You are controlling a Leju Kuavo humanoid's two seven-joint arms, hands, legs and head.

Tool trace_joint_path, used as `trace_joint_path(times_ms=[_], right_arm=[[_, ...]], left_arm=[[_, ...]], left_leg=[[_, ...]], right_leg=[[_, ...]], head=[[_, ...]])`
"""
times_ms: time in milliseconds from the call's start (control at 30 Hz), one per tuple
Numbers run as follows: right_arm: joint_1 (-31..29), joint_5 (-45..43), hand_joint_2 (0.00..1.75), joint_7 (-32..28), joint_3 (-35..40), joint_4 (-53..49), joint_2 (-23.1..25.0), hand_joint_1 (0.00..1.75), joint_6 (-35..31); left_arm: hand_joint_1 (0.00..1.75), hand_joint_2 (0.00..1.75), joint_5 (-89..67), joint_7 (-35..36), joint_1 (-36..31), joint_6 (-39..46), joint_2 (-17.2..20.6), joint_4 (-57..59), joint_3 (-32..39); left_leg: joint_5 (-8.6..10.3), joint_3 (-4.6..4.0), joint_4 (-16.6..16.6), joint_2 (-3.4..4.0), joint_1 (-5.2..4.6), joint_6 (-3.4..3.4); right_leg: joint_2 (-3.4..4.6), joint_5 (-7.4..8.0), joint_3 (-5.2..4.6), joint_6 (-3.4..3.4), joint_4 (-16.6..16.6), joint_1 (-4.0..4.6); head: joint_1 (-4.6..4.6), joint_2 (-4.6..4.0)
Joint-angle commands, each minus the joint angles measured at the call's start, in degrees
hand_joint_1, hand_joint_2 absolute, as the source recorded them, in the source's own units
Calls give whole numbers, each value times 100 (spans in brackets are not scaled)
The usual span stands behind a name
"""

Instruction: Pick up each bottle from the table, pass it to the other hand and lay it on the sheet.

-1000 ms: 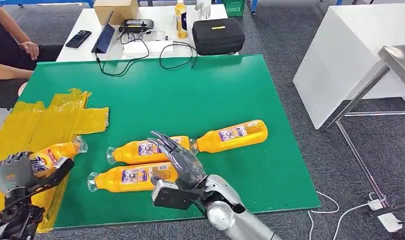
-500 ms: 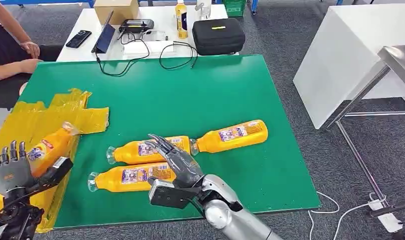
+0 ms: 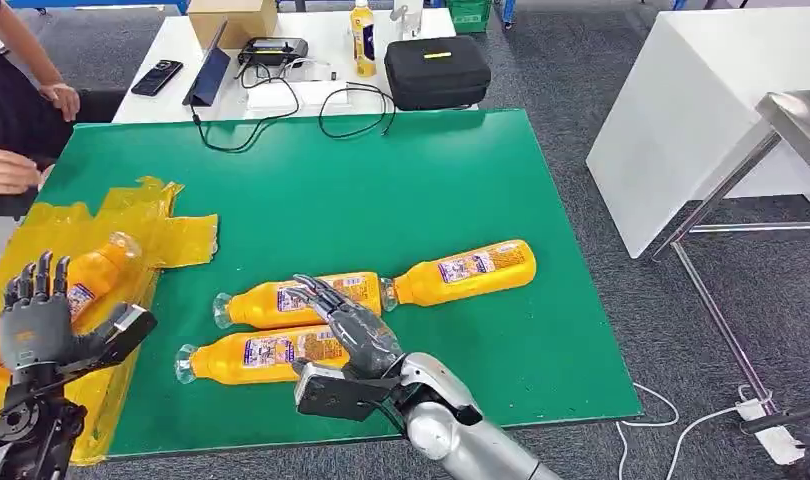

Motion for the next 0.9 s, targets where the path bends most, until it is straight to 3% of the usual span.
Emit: trace_joint_path(times_ms=[33,133,233,267,400,433,533,667,900], right_arm=[[-256,-16,0,21,120,320,-70,0,56],[-247,-10,0,40,78,402,-24,0,89],[-259,72,0,92,41,540,69,0,88],[-296,152,0,160,10,664,143,0,92],[-601,705,0,614,64,1468,444,0,26],[-660,807,175,708,86,1719,505,0,28],[-864,1252,175,906,229,2468,741,0,-125],[-895,1296,175,952,238,2590,825,0,-116],[-1081,1580,175,1239,341,3040,1090,0,-29]], left_arm=[[0,0,135,-152,-109,-50,-239,-72,139],[0,0,840,-1187,-131,-50,-562,-380,644],[0,0,2625,-2404,-476,-50,-770,-60,821],[0,0,3664,-2477,-471,-482,-788,-381,522],[0,0,5219,-2408,-355,-1594,-972,-1572,172],[0,0,5289,-2374,-248,-1669,-1036,-1809,124],[0,0,5465,-2336,53,-1873,-1228,-2335,33],[0,0,5466,-2334,120,-1896,-1274,-2441,-9],[0,0,5548,-2374,83,-2032,-1370,-2530,-130]], left_leg=[[2,3,-4,-1,3,-5],[1,4,-4,-3,3,-5],[3,7,-5,-12,10,-8],[4,8,-6,-17,8,-8],[4,-9,7,-19,8,-7],[4,-7,6,-21,10,-10],[5,6,-3,-16,9,-10],[-2,11,-6,12,9,-9],[0,1,-1,-1,3,-5]], right_leg=[[-6,0,5,-3,-4,2],[-9,-1,7,-3,-5,3],[-21,0,17,-5,-13,9],[-26,-1,18,-5,-12,8],[-26,-1,1,-5,-3,9],[-31,0,4,-7,-5,12],[-25,1,15,-7,-14,11],[3,2,13,-7,-12,9],[-6,0,4,-3,-3,3]], head=[[0,-2],[0,0],[0,0],[2,-2],[0,-2],[0,-2],[-2,-2],[2,-2],[0,-2]])
